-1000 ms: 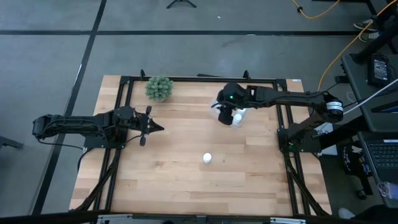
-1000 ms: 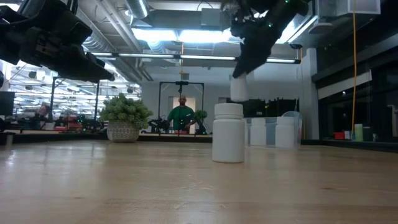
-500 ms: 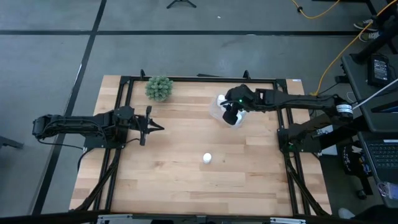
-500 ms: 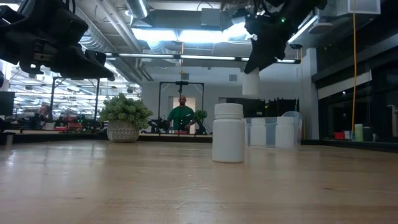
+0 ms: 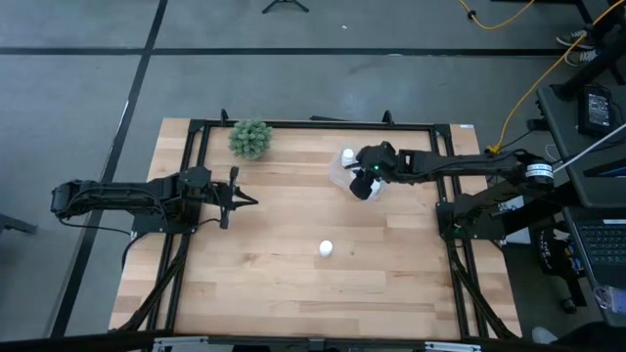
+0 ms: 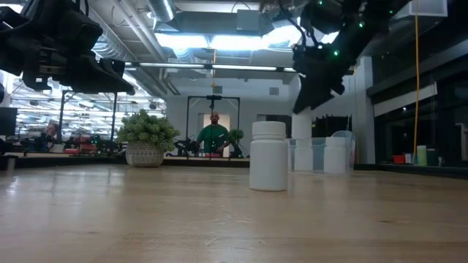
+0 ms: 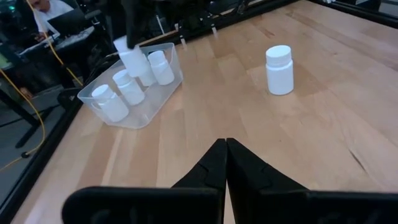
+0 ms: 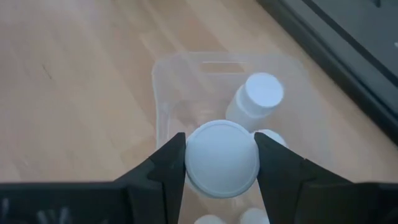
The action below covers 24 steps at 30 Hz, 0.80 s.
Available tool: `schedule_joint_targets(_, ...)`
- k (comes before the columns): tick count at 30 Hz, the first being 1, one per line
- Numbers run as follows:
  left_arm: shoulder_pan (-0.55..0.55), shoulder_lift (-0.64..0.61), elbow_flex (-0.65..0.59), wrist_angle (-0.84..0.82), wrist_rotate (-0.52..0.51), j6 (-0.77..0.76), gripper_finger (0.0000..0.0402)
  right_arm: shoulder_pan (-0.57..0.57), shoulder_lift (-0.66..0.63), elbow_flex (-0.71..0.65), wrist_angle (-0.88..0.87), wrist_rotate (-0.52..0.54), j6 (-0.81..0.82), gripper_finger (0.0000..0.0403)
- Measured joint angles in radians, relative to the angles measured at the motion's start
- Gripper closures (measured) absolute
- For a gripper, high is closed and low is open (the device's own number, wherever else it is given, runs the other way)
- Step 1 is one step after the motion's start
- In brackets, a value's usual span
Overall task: Pick and place pill bottles into a basket
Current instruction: Put the white pill bottle into the transparent bin
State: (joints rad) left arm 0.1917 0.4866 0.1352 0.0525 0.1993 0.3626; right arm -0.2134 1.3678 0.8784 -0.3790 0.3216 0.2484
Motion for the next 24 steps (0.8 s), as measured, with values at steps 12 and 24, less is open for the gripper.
schedule_joint_targets(12, 0.000, 0.000, 0.000, 0.000, 0.000, -0.010, 0.0400, 0.000, 0.000, -0.137, 0.173, 0.032, 0.063, 0.0248)
schedule_joint_targets(24, 0.000, 0.000, 0.000, -0.003, -0.023, -0.010, 0.0400, -0.001, 0.066, -0.165, 0.210, 0.052, 0.094, 0.0248)
